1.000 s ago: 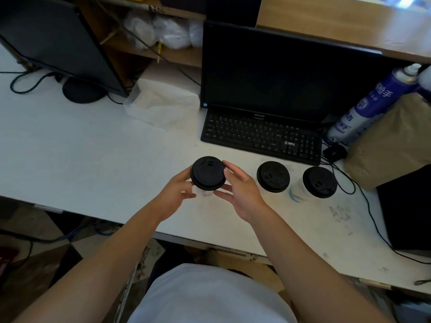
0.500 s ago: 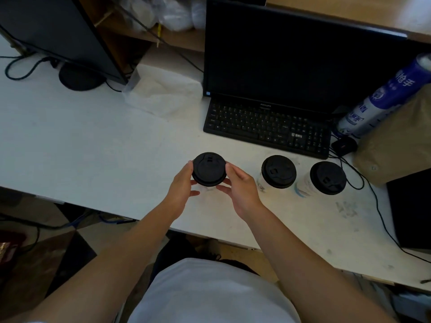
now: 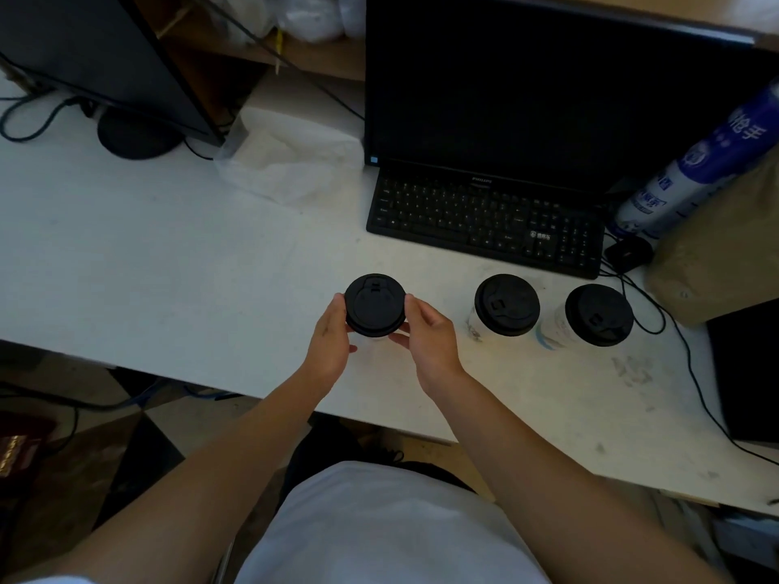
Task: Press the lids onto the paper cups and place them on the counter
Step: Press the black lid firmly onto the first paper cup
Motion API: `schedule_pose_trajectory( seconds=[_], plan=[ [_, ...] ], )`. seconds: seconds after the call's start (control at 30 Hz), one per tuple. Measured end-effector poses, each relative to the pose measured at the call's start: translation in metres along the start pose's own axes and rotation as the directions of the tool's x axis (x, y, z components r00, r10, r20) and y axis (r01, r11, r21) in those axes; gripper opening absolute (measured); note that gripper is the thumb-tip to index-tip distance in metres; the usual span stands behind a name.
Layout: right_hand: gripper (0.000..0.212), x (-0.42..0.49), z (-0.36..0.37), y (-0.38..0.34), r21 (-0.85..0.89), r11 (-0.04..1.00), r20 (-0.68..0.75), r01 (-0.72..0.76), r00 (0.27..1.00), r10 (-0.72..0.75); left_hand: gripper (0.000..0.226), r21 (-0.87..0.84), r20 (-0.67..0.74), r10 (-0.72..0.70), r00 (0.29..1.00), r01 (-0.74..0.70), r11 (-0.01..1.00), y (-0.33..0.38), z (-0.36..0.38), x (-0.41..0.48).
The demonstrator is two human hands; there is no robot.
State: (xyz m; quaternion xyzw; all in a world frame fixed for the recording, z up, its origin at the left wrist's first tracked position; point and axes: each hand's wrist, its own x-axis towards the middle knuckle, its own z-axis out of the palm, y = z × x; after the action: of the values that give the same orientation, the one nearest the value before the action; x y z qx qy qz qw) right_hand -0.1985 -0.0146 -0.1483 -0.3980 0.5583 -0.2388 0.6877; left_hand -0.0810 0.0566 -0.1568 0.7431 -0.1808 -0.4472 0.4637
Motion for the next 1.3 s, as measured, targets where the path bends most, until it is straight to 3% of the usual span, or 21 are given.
schedule_pose_trajectory(
  seconds=[0.2,0.4,0.9,1.1,1.3],
  plan=[
    [0.034,0.006,0.000,0.000,-0.132,0.991,0.039,-0.001,0.999,0.006,0.036,0.107,-0.037,0.200,0.979,-0.195,0.975,-0.002,-0.003,0.004],
    [0.042,0.006,0.008,0.004,-0.106,0.994,0.042,-0.017,0.999,0.021,0.038,0.158,-0.009,0.295,0.955,-0.290,0.944,-0.008,-0.007,0.007],
    [0.032,0.007,0.008,0.000,-0.150,0.988,0.019,0.035,0.999,-0.033,0.056,0.092,-0.033,0.237,0.971,-0.233,0.968,-0.009,-0.005,0.009],
    [0.023,0.002,0.009,0.003,-0.056,0.998,0.003,0.007,1.000,-0.006,0.037,0.055,-0.010,0.219,0.976,-0.218,0.974,0.000,-0.006,0.004],
    [0.028,0.007,0.000,0.005,0.029,0.999,-0.018,-0.040,0.999,0.040,0.032,-0.080,-0.089,0.096,0.991,-0.104,0.991,0.003,0.003,-0.007]
  ],
)
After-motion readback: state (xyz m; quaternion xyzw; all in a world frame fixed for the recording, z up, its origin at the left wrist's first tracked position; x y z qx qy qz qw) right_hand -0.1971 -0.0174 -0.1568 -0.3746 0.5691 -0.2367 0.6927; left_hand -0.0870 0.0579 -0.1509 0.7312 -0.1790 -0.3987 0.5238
